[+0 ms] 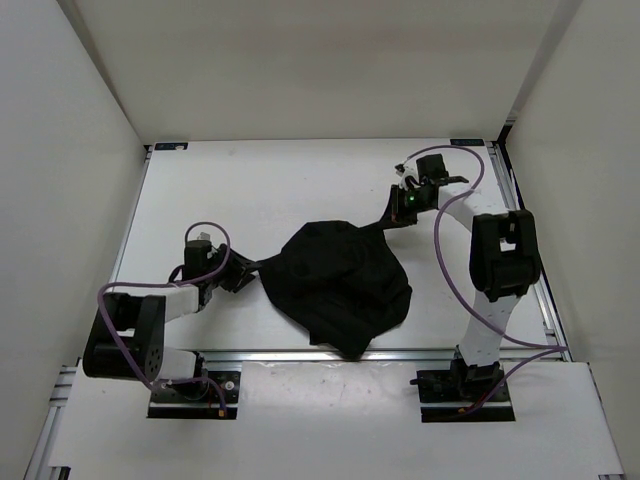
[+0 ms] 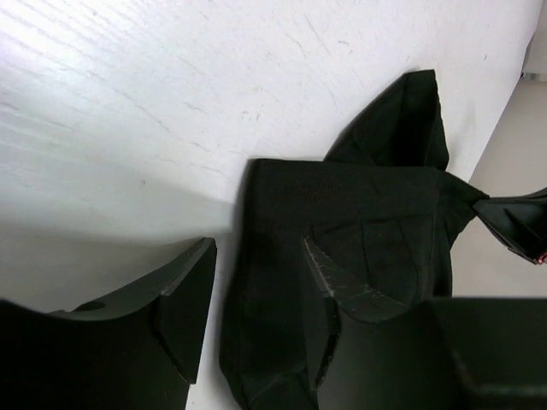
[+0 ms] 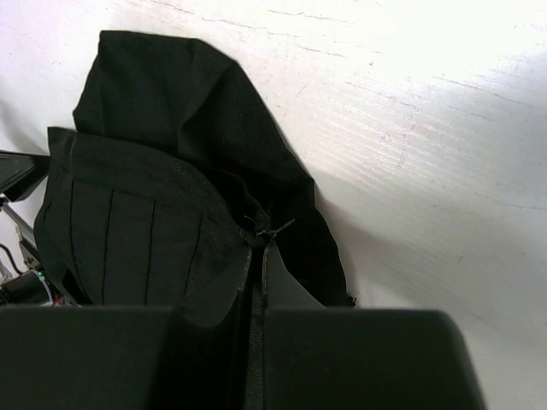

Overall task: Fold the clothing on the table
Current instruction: Flatten the skirt out, then fold the skirt

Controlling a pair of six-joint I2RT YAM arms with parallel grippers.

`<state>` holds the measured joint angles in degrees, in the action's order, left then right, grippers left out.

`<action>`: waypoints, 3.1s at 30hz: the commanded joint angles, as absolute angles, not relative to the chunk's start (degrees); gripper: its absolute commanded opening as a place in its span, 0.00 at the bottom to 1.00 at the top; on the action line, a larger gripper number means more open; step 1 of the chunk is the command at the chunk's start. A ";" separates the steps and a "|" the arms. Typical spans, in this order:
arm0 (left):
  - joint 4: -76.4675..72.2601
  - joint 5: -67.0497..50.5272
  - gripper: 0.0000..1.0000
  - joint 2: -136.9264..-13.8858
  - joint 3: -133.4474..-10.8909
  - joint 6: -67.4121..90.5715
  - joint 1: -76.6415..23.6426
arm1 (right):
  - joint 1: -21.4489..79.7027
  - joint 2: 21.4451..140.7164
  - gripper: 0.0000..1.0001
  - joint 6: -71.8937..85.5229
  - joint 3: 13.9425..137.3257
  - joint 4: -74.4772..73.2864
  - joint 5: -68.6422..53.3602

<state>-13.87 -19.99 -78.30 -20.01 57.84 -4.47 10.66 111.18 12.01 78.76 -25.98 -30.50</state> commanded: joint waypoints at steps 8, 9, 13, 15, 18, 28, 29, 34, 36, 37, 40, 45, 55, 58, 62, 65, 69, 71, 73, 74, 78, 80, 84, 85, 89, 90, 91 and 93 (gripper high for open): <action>-19.25 -14.07 0.40 -83.14 -21.62 61.60 -9.92 | 10.28 105.38 0.00 12.39 74.80 -25.14 -30.85; -20.73 -13.54 0.41 -83.75 -21.36 61.79 -10.45 | 10.11 105.03 0.00 12.39 74.45 -25.05 -30.68; -24.08 -12.05 0.29 -86.57 -21.44 62.84 -12.74 | 10.11 104.07 0.00 11.95 73.74 -25.49 -30.59; -23.91 -10.56 0.00 -87.19 -22.23 62.49 -12.83 | 10.02 103.54 0.00 12.04 73.13 -25.49 -31.02; -21.72 -13.44 0.00 -85.44 -26.00 61.44 -10.82 | 9.32 101.78 0.00 12.39 72.69 -25.05 -31.55; 1.74 -27.06 0.00 -87.07 -68.79 48.00 -8.53 | 5.54 93.78 0.00 12.39 88.04 -31.19 -30.15; 4.11 -28.03 0.00 -89.45 -73.69 47.12 -8.44 | 5.10 93.78 0.00 12.31 90.76 -31.46 -29.89; 5.54 -34.70 0.00 -94.65 -79.56 47.46 -6.77 | 3.69 94.75 0.00 12.83 95.45 -30.59 -30.23; 4.93 -35.50 0.00 -92.65 -74.92 47.37 -7.21 | 4.31 93.96 0.00 12.04 91.96 -30.24 -31.90; 3.18 -36.12 0.00 -91.42 -69.84 47.29 -7.21 | 4.74 92.56 0.00 11.87 90.98 -29.89 -32.51; 2.28 -39.09 0.00 -83.60 -60.33 46.50 -7.47 | 7.37 87.04 0.00 10.47 83.51 -28.39 -34.28; 6.41 -43.85 0.00 -67.88 -57.73 45.44 -7.03 | 14.23 71.47 0.00 6.25 76.39 -30.58 -28.50; 17.13 -42.99 0.00 -63.71 -76.46 41.31 -10.46 | 20.67 52.99 0.00 7.38 72.51 -24.79 -15.53; 17.32 -40.87 0.00 -68.01 -75.86 41.48 -9.32 | 9.43 57.47 0.00 12.11 71.55 -20.42 -25.36; 13.45 -39.12 0.00 -76.53 -71.38 42.99 -8.35 | 0.10 66.87 0.00 16.96 66.71 -11.61 -33.13; 12.49 -36.48 0.00 -85.57 -71.36 42.98 -7.74 | 0.53 79.32 0.00 16.87 70.29 -10.29 -32.07; 9.15 -37.08 0.00 -97.71 -81.43 44.29 -7.73 | 1.14 91.28 0.00 16.88 81.97 -11.95 -33.92; 9.23 -38.66 0.00 -105.00 -89.94 46.31 -7.73 | 1.23 95.17 0.00 16.00 87.59 -12.22 -32.36; 11.76 -38.41 0.00 -108.80 -103.90 46.75 -8.00 | 1.49 95.97 0.00 14.42 93.41 -12.92 -30.42; 12.30 -38.32 0.00 -110.90 -107.19 47.11 -7.91 | 1.32 96.50 0.00 14.07 97.08 -13.53 -29.98; 3.72 -41.90 0.00 -108.99 -111.45 54.31 -5.63 | 0.44 93.70 0.00 12.75 104.58 -12.22 -30.76; 1.85 -43.68 0.00 -106.01 -108.47 55.37 -3.79 | 0.79 89.41 0.00 11.52 103.80 -11.61 -30.76; 1.58 -46.05 0.00 -98.99 -98.45 53.26 -2.37 | 2.37 82.11 0.00 10.37 93.30 -9.42 -31.38; 0.89 -46.58 0.00 -96.96 -93.91 52.91 -2.37 | 2.29 80.96 0.00 10.55 86.99 -8.36 -31.55; -0.95 -47.28 0.00 -88.53 -73.98 50.72 -3.34 | 2.02 71.47 0.00 13.88 65.01 -5.89 -33.57; -1.49 -47.37 0.00 -87.64 -67.22 50.10 -4.30 | 2.11 68.93 0.00 14.15 62.17 -6.06 -34.36; -1.58 -47.46 0.00 -84.67 -63.76 49.66 -4.83 | 1.94 65.95 0.00 14.41 56.57 -7.20 -35.32; -1.84 -46.93 0.00 -79.57 -50.17 48.17 -7.72 | 2.64 62.17 0.00 14.85 47.16 -10.44 -36.74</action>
